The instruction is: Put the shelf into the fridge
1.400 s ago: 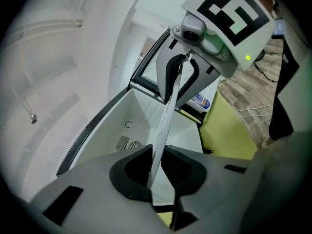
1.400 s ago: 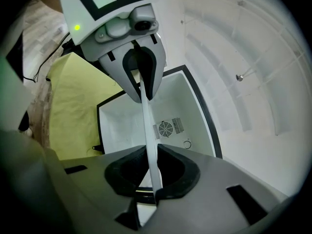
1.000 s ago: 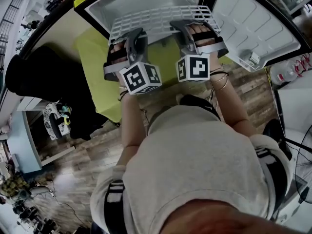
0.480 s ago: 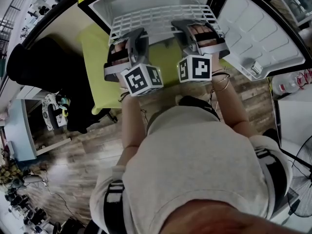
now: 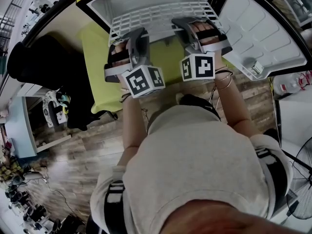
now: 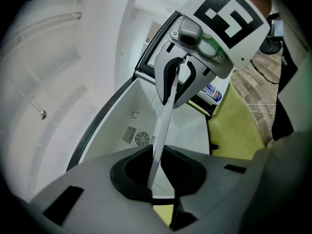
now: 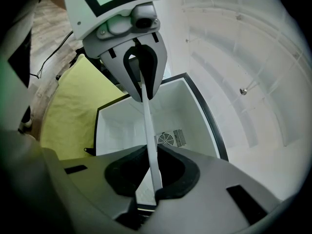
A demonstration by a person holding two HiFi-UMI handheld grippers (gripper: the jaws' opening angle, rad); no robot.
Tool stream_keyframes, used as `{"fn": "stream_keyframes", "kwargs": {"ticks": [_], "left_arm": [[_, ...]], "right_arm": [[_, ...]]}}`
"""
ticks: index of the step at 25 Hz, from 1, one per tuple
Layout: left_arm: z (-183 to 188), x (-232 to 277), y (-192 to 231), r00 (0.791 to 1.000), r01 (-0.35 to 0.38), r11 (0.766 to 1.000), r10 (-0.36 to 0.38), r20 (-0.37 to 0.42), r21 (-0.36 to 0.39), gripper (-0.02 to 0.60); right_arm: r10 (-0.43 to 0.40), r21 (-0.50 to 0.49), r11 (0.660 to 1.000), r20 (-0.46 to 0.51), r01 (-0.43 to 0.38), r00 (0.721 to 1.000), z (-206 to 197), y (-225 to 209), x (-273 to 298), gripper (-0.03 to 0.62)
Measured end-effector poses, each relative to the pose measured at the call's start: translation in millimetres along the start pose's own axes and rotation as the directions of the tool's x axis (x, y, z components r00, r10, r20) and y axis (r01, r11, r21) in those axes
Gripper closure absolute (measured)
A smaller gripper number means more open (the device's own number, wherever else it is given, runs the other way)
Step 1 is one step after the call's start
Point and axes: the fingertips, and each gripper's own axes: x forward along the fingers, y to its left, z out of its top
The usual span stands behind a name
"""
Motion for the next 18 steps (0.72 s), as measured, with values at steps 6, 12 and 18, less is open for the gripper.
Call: {"fn": "stream_keyframes", "kwargs": {"ticks": [6,12,18], "left_arm": [[1.7,-2.6,3.0,1.000,-0.009,1.000,0.009,-0.004,0.002,0.520],[4.1,-4.1,5.5,1.000,-0.019,1.000,0.019,-0.003,0.002,0.520],[6.8,-7.1,6.5,1.000,-0.025,1.000,0.025,-0.001,0.009,0.520]], "right_arm": [[-0.005,-0.013,1.000,0.012,0.005,1.000,1.6,-3.4,-1.5,0.539],[-0.011,-0.028,1.000,0.020,0.012,1.000,1.8,-7.4,-3.0,0.539],[-0.017,-0.033,0.999,0.028,0.018,0.999,2.1,-8.9,-6.3,0.539]]}}
